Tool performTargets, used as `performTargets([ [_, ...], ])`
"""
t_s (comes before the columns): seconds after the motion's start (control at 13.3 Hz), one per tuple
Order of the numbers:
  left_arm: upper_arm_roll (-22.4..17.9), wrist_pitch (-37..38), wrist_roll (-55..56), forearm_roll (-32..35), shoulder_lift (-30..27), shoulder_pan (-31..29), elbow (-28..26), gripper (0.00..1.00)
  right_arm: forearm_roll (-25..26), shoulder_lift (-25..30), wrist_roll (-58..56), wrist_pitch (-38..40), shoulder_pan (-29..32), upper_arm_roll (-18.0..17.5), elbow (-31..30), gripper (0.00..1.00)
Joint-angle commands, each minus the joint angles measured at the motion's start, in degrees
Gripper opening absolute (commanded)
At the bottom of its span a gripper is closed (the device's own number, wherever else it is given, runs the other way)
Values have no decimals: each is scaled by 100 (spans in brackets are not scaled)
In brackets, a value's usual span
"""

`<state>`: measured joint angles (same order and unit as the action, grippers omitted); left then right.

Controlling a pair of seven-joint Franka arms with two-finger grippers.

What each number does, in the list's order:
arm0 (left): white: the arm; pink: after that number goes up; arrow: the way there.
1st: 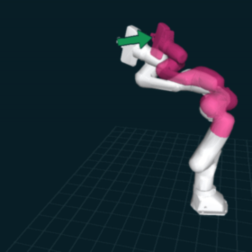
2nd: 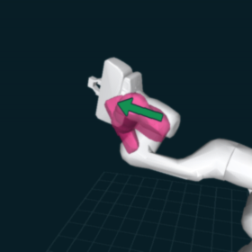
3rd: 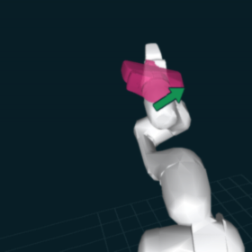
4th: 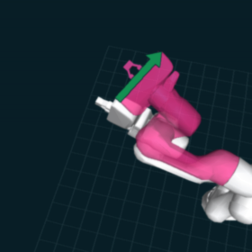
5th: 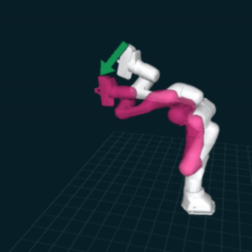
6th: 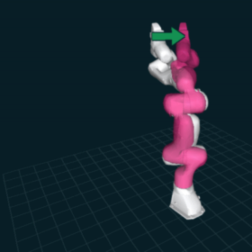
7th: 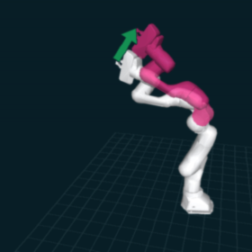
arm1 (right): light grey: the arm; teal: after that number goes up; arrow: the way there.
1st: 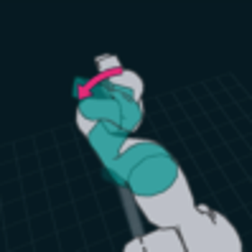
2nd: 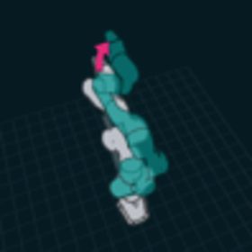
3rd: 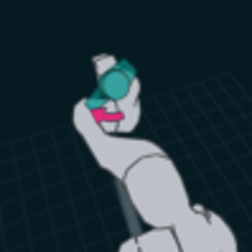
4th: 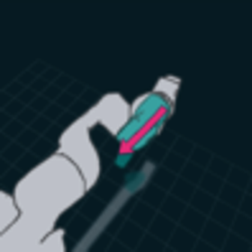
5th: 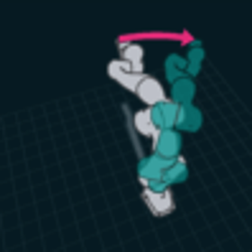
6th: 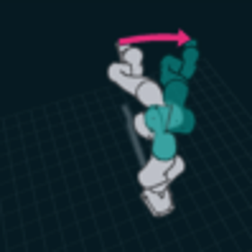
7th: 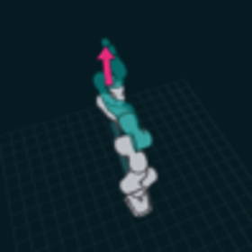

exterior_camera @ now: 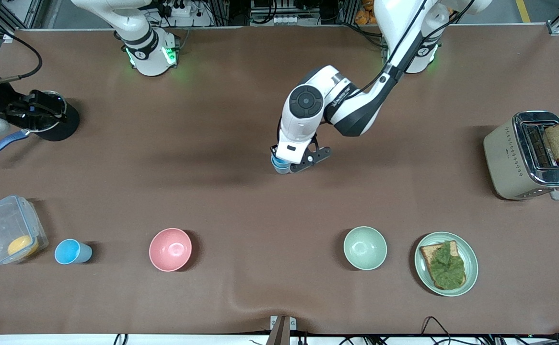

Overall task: Stack blue cups with both arms
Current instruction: 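Open the left gripper to release the stacked cup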

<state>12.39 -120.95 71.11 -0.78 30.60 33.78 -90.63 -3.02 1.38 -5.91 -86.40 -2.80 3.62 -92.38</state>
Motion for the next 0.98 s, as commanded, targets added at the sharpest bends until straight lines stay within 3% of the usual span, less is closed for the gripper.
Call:
performTargets([
  [0.0, -43, 106, -27, 525, -650, -300, -60, 100, 143, 29, -33, 27, -89, 69, 115, 100],
  [0.6, -34, 1493, -2531, 562, -2250, -1865, -60, 100, 258, 20, -6, 71, -54, 78, 379, 100],
  [0.9, -17, 1908, -3445, 526, -2612, -2393, 97, 100, 214, 11, 20, 282, -106, 51, 414, 100],
])
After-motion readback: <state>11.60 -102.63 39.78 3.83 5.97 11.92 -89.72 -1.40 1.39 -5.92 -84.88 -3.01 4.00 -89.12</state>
